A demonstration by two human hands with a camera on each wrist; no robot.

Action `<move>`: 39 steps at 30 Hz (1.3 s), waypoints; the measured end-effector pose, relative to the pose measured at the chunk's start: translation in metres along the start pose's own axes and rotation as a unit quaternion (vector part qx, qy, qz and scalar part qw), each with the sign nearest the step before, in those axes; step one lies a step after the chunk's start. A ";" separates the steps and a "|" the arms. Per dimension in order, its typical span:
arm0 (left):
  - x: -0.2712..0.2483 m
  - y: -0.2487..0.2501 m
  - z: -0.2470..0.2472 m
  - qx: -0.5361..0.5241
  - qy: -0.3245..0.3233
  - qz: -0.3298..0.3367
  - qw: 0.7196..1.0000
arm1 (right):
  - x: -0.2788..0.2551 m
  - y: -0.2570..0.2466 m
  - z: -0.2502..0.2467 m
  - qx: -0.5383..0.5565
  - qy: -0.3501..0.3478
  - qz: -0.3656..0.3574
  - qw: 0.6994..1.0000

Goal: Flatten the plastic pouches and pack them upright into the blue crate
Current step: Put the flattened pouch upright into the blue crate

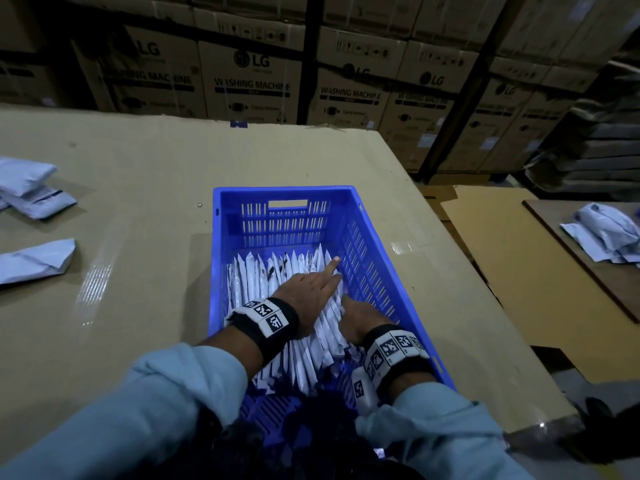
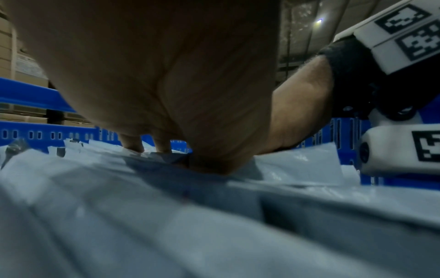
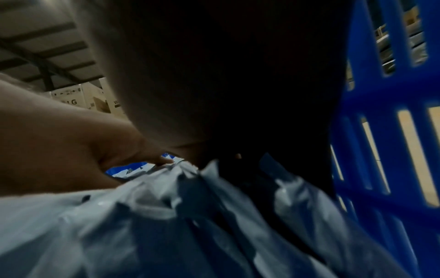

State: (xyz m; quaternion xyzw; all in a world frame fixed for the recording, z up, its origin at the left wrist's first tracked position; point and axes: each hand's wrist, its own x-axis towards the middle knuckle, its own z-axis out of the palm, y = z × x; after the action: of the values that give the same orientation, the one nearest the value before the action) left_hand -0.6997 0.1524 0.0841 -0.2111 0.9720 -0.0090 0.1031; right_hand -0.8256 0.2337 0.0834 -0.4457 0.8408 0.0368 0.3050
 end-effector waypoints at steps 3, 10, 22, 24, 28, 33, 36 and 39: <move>0.002 -0.001 0.001 0.019 -0.023 0.008 1.000 | 0.001 0.000 0.001 -0.005 -0.001 -0.004 1.000; 0.003 -0.001 0.006 0.054 -0.039 -0.012 0.998 | -0.008 0.003 0.001 -0.005 0.027 0.040 0.999; 0.005 0.002 0.011 0.030 -0.045 -0.009 0.999 | -0.008 0.002 -0.004 -0.071 0.006 0.006 0.997; 0.002 0.005 0.007 0.028 -0.032 -0.003 0.999 | -0.009 0.002 -0.004 -0.066 0.027 0.011 0.997; -0.008 0.010 -0.026 -0.042 0.011 -0.002 0.999 | -0.015 -0.001 -0.007 -0.089 0.070 -0.002 0.994; -0.057 0.006 -0.099 -0.171 0.160 -0.010 0.972 | -0.030 -0.009 -0.017 -0.143 0.163 0.004 0.976; -0.098 -0.012 -0.125 -0.242 0.246 -0.044 0.938 | -0.042 -0.021 -0.026 -0.148 0.187 0.016 0.971; -0.133 -0.043 -0.127 -0.248 0.279 -0.102 0.922 | -0.057 -0.044 -0.036 -0.143 0.224 0.025 0.964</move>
State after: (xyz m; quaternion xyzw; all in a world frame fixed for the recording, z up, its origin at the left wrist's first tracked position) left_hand -0.5898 0.1652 0.2374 -0.3167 0.9057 0.1635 -0.2297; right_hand -0.7857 0.2370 0.1533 -0.4600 0.8847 0.0635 0.0409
